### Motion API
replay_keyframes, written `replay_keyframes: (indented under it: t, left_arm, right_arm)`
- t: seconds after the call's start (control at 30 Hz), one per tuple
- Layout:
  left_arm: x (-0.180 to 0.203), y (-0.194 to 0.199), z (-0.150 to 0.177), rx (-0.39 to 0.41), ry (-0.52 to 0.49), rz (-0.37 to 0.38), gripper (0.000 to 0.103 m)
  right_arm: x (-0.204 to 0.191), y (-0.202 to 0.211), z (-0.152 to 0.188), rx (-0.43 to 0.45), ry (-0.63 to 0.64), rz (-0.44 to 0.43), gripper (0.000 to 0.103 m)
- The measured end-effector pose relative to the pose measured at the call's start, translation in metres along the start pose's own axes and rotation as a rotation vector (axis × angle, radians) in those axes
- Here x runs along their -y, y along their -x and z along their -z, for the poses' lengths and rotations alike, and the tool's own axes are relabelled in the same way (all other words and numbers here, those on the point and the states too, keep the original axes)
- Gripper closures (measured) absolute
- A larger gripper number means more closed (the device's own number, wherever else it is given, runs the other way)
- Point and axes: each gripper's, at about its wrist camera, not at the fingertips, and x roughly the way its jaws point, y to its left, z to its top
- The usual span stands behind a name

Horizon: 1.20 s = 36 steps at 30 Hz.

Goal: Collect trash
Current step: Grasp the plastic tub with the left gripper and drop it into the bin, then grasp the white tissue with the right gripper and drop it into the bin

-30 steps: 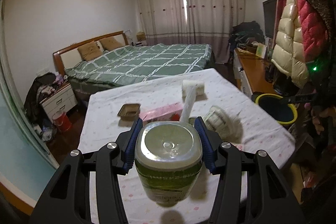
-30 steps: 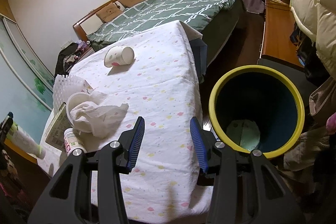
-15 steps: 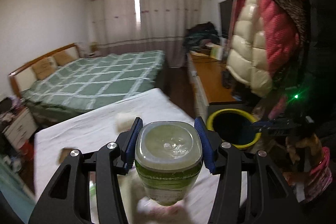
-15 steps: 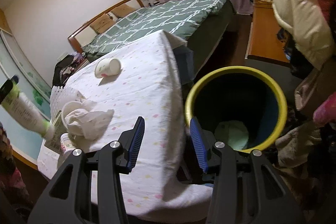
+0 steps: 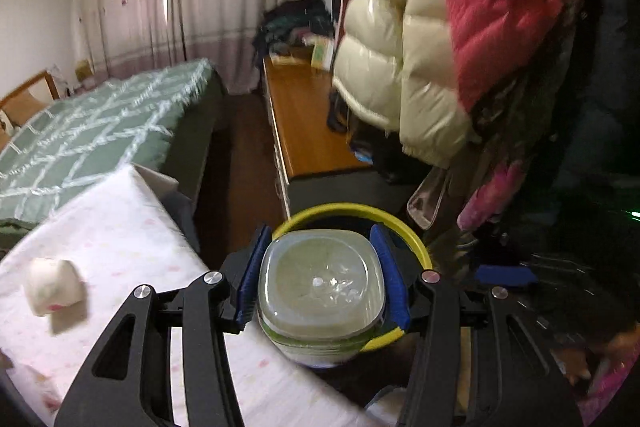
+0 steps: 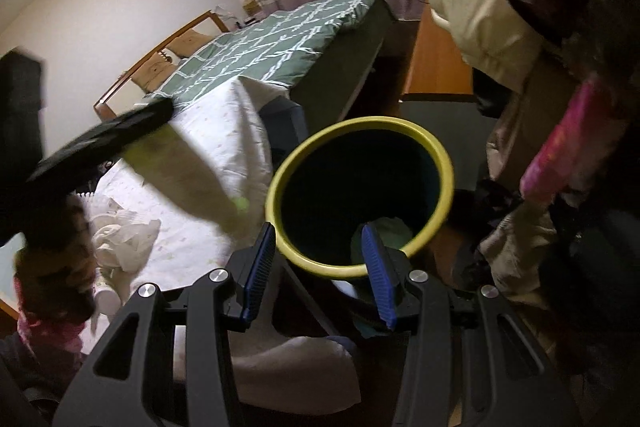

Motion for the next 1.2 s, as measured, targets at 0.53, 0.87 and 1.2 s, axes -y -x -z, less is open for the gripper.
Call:
replay_keyframes:
  t: [0.53,0.87,1.2]
  left_arm:
    - [0.001,0.002,0.003,0.046,0.027,-0.053,0.018]
    - [-0.075,0.173,0.062,0.167,0.145,-0.270,0.010]
    - [-0.159,0.303,0.171,0.173,0.334,-0.604,0.007]
  right_arm:
    - [0.000,-0.015,0.016,-0.038,-0.013,-0.005,0.059]
    - [-0.067,-0.048,0.024,-0.100,0.089,-0.102,0.059]
    - [-0.190,-0.090,0.042,-0.190,0.288,-0.238,0.059]
